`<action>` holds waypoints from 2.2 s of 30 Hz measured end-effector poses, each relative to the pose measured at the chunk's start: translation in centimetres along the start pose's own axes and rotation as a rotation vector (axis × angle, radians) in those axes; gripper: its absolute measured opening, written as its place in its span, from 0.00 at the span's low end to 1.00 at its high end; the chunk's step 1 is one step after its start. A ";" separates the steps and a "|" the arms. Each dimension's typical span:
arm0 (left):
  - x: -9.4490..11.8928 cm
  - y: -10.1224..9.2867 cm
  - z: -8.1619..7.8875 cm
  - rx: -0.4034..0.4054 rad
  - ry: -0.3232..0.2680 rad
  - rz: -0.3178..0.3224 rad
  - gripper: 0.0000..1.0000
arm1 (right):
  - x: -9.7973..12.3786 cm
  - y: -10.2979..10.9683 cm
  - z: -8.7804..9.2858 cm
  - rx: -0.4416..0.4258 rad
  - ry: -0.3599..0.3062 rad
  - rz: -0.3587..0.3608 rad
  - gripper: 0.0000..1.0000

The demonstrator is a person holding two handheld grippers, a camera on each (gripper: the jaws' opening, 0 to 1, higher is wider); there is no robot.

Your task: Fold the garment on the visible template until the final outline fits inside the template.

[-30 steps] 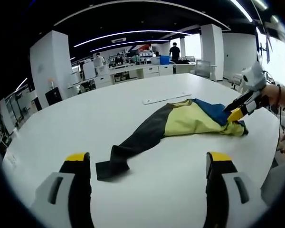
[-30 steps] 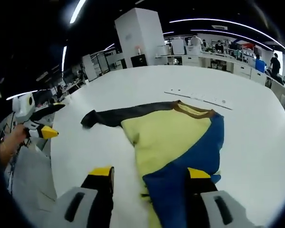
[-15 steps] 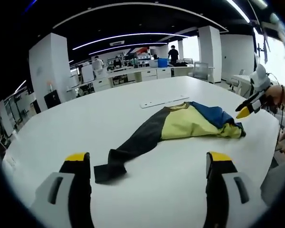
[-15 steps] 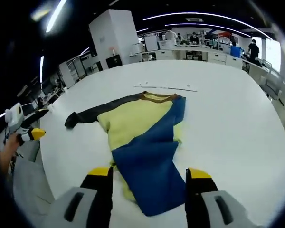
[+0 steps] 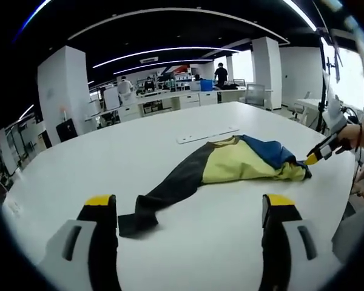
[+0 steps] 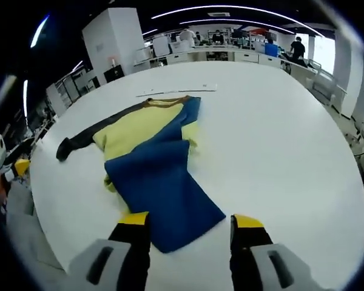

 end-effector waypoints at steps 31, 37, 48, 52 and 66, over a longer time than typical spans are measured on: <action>0.1 -0.6 0.7 0.023 0.018 0.014 0.94 | -1.2 -0.3 1.0 -0.053 -0.068 0.090 0.00; 0.4 -0.4 0.6 0.023 0.016 0.011 0.95 | -0.3 -2.1 0.1 -0.036 -0.090 0.097 0.00; 0.6 -0.9 0.8 0.024 0.030 0.024 0.94 | 1.2 -6.1 -2.8 0.006 -0.149 0.137 0.00; 0.6 -1.1 0.7 0.017 0.030 0.027 0.94 | 1.5 -7.9 -3.5 0.031 -0.148 0.161 0.00; 1.2 -1.6 0.6 -0.009 0.040 0.029 0.95 | 2.3 -16.1 -3.3 0.014 -0.109 0.300 0.00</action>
Point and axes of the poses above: the point that each gripper's makers call its tool centre point, and the gripper's own axes: x roughly backward along the fingers, y roughly to its left, z roughly out of its underside, the point moved 3 cm from there along x, roughly backward along the fingers, and after that the axes turned 7 degrees about z, right-handed, at the moved point
